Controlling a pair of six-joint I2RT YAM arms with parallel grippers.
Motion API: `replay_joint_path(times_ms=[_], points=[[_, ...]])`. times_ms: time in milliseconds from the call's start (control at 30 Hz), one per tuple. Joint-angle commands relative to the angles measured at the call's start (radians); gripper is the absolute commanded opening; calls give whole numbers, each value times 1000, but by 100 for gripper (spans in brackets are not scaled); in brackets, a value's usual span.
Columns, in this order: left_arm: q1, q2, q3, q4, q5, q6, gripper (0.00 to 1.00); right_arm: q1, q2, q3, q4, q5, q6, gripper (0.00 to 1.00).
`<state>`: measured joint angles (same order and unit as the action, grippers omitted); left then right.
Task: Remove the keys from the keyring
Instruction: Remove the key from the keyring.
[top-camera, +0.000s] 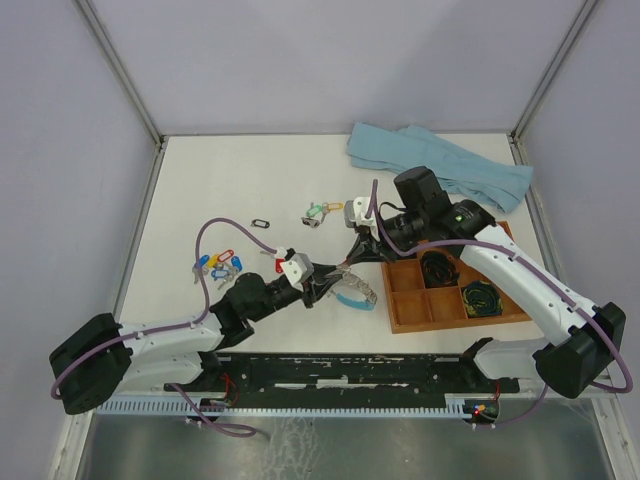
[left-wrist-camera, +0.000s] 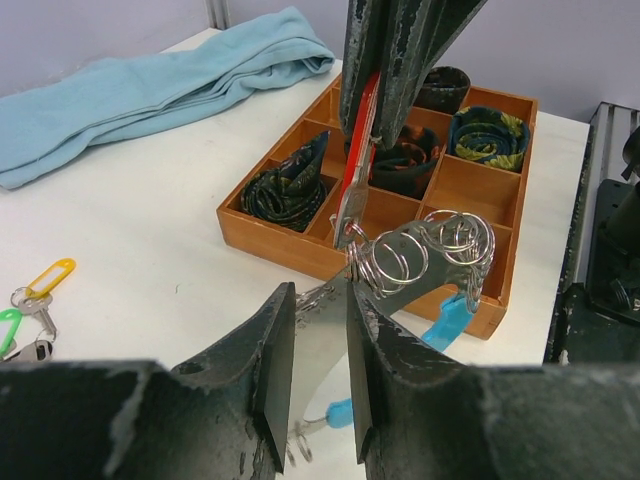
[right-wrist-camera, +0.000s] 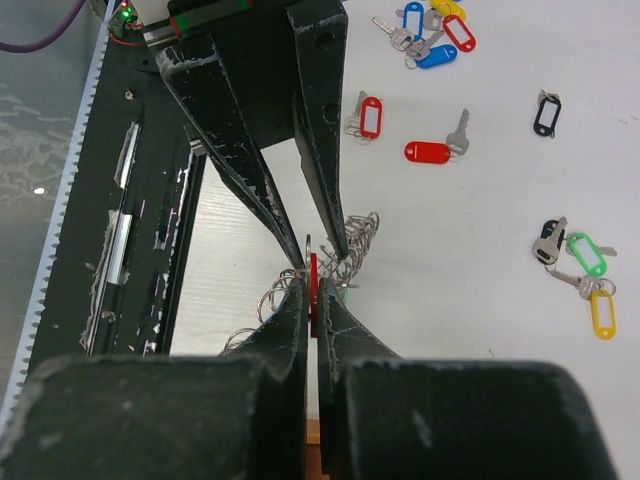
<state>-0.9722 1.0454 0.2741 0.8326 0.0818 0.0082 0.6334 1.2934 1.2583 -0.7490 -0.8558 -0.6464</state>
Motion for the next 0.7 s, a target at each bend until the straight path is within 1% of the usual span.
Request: replay_joint_path(times_ms=[0, 300, 667], points=[[-2, 9, 49, 73, 14, 0, 34, -3, -8, 43, 57, -45, 15, 1], [-2, -12, 35, 93, 72, 1, 36, -4, -9, 42, 64, -32, 26, 1], [-2, -5, 37, 95, 69, -8, 42, -5, -11, 42, 70, -34, 36, 1]])
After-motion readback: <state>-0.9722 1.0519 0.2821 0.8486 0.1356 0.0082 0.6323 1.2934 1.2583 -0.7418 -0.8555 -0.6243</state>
